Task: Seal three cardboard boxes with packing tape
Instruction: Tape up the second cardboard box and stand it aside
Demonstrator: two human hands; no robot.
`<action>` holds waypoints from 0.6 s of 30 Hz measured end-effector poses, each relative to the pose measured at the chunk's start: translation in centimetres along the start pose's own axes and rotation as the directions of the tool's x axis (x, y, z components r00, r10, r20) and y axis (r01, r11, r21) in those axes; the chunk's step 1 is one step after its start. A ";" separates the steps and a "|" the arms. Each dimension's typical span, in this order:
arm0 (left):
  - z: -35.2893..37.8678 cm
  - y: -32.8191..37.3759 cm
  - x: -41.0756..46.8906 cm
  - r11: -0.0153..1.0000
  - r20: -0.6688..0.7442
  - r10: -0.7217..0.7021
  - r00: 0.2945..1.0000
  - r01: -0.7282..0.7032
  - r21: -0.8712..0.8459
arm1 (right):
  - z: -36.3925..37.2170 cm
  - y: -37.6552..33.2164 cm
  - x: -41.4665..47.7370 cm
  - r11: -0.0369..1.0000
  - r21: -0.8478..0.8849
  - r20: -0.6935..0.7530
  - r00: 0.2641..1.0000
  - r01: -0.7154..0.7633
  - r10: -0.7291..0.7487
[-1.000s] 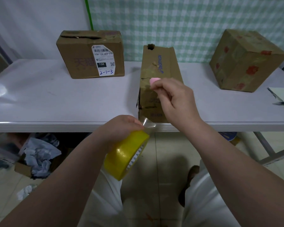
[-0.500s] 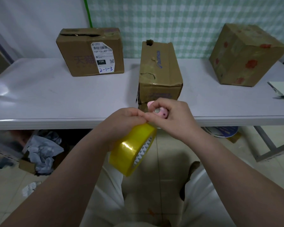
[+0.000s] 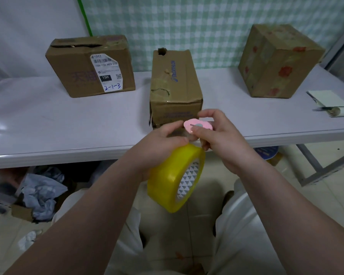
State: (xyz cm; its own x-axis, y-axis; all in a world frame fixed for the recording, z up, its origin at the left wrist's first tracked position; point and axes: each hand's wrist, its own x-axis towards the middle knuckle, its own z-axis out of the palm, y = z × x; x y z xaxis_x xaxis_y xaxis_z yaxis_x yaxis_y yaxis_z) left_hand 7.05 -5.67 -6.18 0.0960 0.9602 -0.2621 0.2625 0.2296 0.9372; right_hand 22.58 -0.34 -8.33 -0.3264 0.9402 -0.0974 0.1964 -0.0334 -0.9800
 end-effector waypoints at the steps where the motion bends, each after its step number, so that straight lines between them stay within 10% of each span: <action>1: 0.4 0.3 0.1 1.000 0.003 0.009 1.000 -0.009 -0.002 | -0.3 0.1 0.0 0.999 0.028 -0.036 0.999 -0.020 0.021; 8: 2.7 2.3 0.3 0.995 -0.102 0.037 0.994 -0.046 -0.092 | -3.1 -1.0 -0.7 1.000 0.016 -0.214 0.977 0.004 -0.001; 18: -4.1 12.2 0.9 0.874 -0.251 0.425 0.870 -0.466 -0.135 | -2.4 -12.2 3.7 0.947 0.173 -0.293 0.932 0.272 -0.214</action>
State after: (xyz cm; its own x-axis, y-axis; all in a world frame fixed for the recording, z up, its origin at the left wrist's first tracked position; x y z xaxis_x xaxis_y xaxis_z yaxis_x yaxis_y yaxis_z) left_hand 6.35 -1.35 5.95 -0.0460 0.9726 0.2279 0.0550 -0.2254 0.9727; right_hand 21.18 4.34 3.66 -0.0755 0.9826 0.1695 -0.0631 0.1650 -0.9843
